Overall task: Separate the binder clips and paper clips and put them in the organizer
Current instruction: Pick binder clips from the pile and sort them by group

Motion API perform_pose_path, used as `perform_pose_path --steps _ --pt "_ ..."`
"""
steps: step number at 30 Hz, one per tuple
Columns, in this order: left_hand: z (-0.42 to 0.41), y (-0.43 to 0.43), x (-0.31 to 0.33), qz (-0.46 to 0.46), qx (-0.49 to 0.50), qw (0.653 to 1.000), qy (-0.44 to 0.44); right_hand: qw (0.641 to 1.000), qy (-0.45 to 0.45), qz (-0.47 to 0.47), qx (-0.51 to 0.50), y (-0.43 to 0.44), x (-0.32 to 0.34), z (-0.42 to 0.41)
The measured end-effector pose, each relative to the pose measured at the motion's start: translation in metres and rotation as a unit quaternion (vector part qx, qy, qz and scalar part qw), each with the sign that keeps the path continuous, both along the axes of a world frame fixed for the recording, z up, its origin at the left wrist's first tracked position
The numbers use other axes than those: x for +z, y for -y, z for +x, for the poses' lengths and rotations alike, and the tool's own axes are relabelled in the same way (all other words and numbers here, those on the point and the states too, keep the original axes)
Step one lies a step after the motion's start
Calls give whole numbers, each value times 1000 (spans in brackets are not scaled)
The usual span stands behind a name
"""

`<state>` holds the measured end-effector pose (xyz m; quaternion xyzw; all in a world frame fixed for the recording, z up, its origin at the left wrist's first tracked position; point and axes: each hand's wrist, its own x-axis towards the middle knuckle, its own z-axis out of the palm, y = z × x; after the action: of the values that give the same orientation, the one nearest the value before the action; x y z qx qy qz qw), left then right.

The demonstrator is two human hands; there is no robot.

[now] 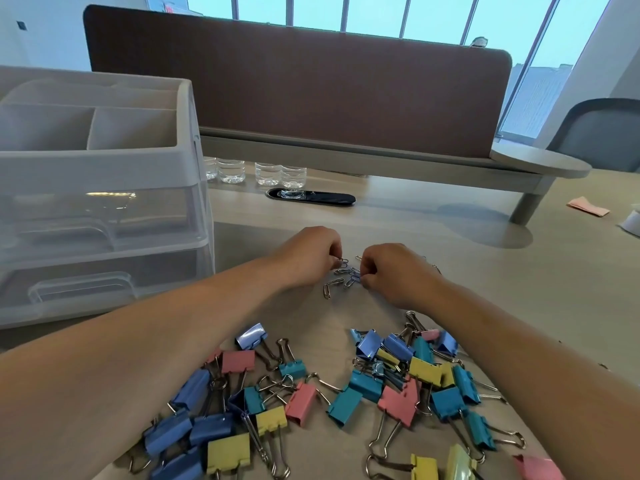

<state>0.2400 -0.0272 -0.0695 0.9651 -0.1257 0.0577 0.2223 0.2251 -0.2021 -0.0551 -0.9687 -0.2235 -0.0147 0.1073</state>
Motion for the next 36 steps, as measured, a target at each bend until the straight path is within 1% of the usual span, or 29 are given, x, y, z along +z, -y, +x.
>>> perform_pose_path --steps 4,7,13,17,23,31,33,36 --pt "-2 4 8 -42 3 999 21 997 17 63 -40 14 7 9" --pt "-4 15 15 -62 -15 998 13 995 19 73 -70 31 10 15" --pt "-1 40 16 -26 -34 999 26 992 5 76 -101 51 4 17" --pt "1 53 13 2 -50 998 24 993 -7 61 -104 54 -2 17" --pt "0 62 12 2 -57 998 15 992 -9 66 -111 52 -5 21" --pt "-5 33 15 5 -32 999 17 992 7 55 -113 46 -2 17" --pt "-6 21 14 7 -18 1000 6 992 16 59 -111 42 -2 16" --pt "-10 6 16 38 -19 999 -28 993 18 63 -98 31 -3 15"
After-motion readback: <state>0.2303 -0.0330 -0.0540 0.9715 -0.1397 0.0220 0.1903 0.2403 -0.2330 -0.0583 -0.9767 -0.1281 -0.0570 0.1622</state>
